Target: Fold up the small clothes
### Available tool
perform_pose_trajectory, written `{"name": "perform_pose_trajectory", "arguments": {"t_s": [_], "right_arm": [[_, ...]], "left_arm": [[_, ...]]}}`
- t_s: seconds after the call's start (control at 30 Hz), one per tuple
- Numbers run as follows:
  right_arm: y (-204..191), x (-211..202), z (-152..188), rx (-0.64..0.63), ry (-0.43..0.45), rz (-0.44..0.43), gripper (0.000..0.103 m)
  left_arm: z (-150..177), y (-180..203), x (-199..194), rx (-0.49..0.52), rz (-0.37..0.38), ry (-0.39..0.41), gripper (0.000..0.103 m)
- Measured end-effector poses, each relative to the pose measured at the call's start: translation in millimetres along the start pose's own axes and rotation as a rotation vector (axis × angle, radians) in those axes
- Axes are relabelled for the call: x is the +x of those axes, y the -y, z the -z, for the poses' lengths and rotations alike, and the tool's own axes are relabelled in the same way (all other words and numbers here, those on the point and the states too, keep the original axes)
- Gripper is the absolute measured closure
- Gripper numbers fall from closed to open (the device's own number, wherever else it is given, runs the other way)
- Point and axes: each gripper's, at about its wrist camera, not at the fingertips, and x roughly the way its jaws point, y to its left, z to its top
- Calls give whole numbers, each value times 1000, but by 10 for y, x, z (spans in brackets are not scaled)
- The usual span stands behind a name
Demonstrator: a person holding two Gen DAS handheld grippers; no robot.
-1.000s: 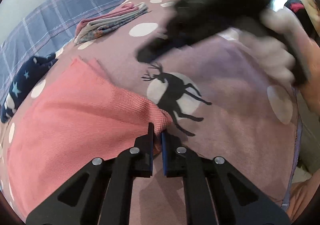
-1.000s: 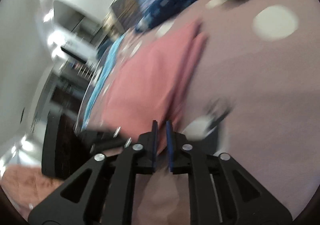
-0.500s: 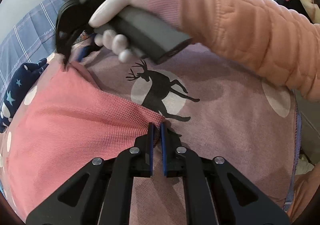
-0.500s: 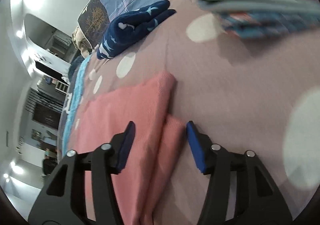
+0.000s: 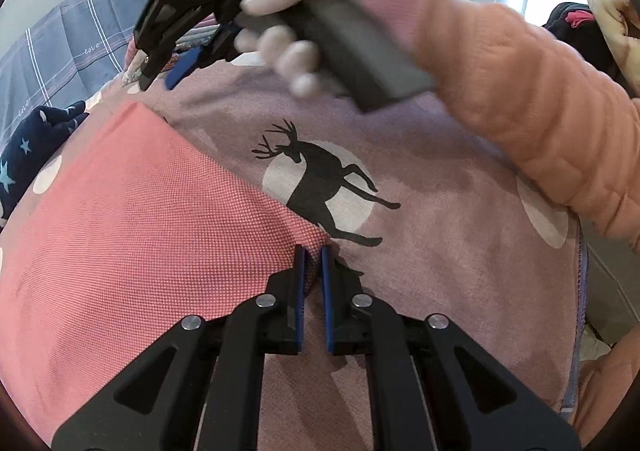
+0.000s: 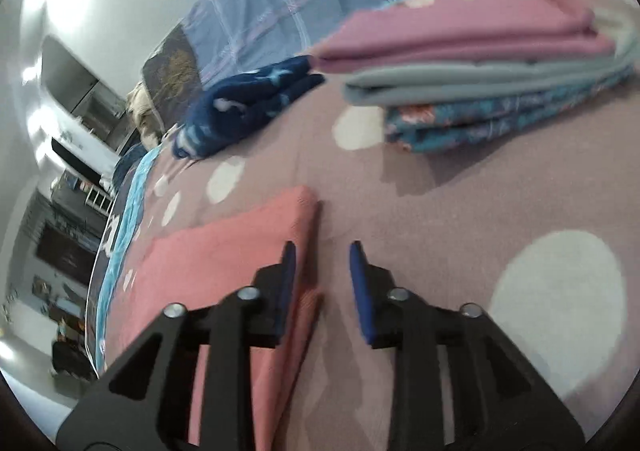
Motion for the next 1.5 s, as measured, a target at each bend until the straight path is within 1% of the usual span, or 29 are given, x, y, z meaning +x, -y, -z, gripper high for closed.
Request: {"name": "perform_pose_trajectory", "arguments": {"t_s": [0.07, 0.1, 0.13, 0.17, 0.2, 0.27, 0.3, 0.37, 0.43, 0.47, 0.53, 0.57, 0.6, 0.67, 0.73, 0.77, 0.83, 0.87, 0.9, 0.97, 1.07, 1.1, 1.13, 1.2, 1.3, 1.43, 1.47, 1.5], "right_arm": [[-130, -56, 134, -43, -40, -65, 84], [-213, -19, 242, -67, -81, -86, 87], [-245, 58, 310, -83, -115, -59, 88], [-245, 147, 392, -100, -144, 18, 93], [-230, 213, 459, -126, -140, 71, 95], [-240, 126, 488, -123, -101, 66, 94], [-274, 28, 487, -114, -84, 81, 88], [-394, -150, 513, -155, -47, 97, 87], [-527, -316, 544, -215, -32, 113, 87], [-601, -355, 555, -234, -34, 118, 87], [-787, -365, 571, -267, -43, 132, 81], [-855, -371, 591, -276, -46, 137, 77], [-946, -351, 600, -287, -50, 139, 77], [-1159, -263, 623, -313, -66, 130, 77], [-1385, -139, 660, -339, -85, 116, 76], [-1527, -63, 688, -357, -95, 106, 76], [-1844, 61, 784, -406, -119, 80, 75], [-1984, 126, 828, -431, -131, 71, 73], [-2163, 215, 884, -461, -145, 62, 70], [-2435, 378, 968, -502, -171, 57, 69], [-2785, 611, 1066, -549, -207, 62, 69], [-2891, 686, 1093, -564, -219, 65, 68], [-2983, 747, 1111, -576, -229, 72, 68], [-3099, 843, 1120, -595, -242, 88, 68], [-3240, 982, 1105, -617, -255, 115, 68], [-3383, 1211, 1026, -637, -282, 143, 67], [-3413, 1261, 1007, -643, -285, 147, 67], [-3471, 1347, 959, -652, -290, 151, 67]], "left_arm": [[-1, -57, 12, -11, 11, 4, 97], [1, -62, 7, -16, 16, 7, 96], [1, -69, -5, -22, 21, 10, 96], [3, -85, -25, -31, 25, 14, 95], [14, -117, -70, -53, 32, 19, 95], [72, -222, -200, -109, 56, 37, 92], [141, -317, -327, -150, 62, 59, 91], [298, -509, -558, -228, 54, 98, 88], [536, -777, -867, -336, 13, 147, 86], [661, -911, -1011, -384, -19, 166, 85], [991, -1195, -1358, -492, -132, 201, 85], [1145, -1307, -1509, -534, -181, 213, 85], [1368, -1422, -1706, -588, -239, 229, 85], [1694, -1584, -1974, -659, -302, 252, 85], [2049, -1689, -2223, -726, -333, 273, 85], [2177, -1729, -2301, -745, -331, 286, 85], [2439, -1796, -2410, -789, -299, 313, 85], [2496, -1793, -2432, -801, -279, 321, 85], [2588, -1839, -2420, -814, -242, 328, 85], [2636, -1865, -2398, -805, -214, 326, 85], [2627, -1922, -2265, -775, -151, 327, 85], [2658, -1982, -2255, -768, -135, 328, 84], [2640, -2007, -2218, -759, -123, 327, 78], [2620, -2088, -2146, -746, -115, 319, 75], [2633, -2270, -2062, -748, -105, 303, 75], [2633, -2544, -2006, -764, -161, 254, 75], [2625, -2592, -1985, -758, -152, 250, 75], [2591, -2653, -1928, -745, -120, 233, 75]]}}
